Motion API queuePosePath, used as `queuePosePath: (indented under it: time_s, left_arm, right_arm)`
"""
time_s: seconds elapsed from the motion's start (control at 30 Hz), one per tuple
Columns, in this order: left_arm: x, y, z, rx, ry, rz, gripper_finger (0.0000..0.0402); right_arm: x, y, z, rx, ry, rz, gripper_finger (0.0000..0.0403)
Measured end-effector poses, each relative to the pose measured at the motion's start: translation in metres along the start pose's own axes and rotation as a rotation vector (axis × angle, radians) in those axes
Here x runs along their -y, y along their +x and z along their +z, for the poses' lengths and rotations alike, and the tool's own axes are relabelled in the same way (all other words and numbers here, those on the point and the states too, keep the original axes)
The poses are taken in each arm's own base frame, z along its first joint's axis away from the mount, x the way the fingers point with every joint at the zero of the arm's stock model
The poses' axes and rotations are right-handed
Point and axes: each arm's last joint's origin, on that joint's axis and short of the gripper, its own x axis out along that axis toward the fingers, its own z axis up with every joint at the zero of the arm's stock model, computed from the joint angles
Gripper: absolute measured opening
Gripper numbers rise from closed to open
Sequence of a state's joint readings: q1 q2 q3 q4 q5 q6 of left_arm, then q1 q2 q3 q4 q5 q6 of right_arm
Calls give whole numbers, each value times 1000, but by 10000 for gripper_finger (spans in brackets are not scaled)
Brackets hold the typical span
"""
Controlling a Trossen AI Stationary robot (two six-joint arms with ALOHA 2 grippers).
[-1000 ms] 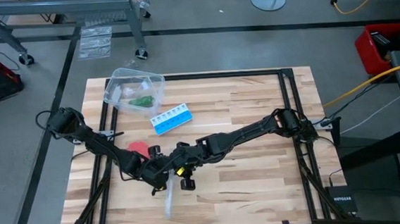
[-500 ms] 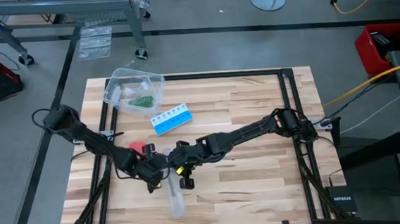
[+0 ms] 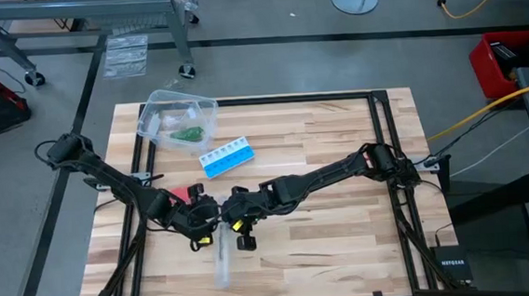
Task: Roll bandage
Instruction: Close the transparent container
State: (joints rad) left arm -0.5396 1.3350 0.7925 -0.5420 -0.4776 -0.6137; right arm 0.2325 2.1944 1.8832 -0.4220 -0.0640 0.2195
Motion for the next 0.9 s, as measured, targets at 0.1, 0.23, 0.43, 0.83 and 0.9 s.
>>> queuePosePath:
  time_s: [0.1, 0.23, 0.43, 0.83, 0.9]
  left_arm:
    - [1, 0, 1, 18, 11, 2, 205]
    - [0, 0, 1, 21, 7, 7, 205]
    - [5, 0, 8, 80, 2, -32, 205]
    - [0, 1, 2, 19, 7, 11, 205]
    - [-1, 1, 1, 10, 6, 17, 205]
  right_arm:
    - [-1, 0, 1, 6, -19, 2, 40]
    - [0, 0, 1, 6, -20, 2, 40]
    - [-1, 0, 3, 26, -50, 13, 40]
    - [-1, 0, 3, 34, -73, 7, 40]
    - [-1, 0, 2, 22, -72, 4, 40]
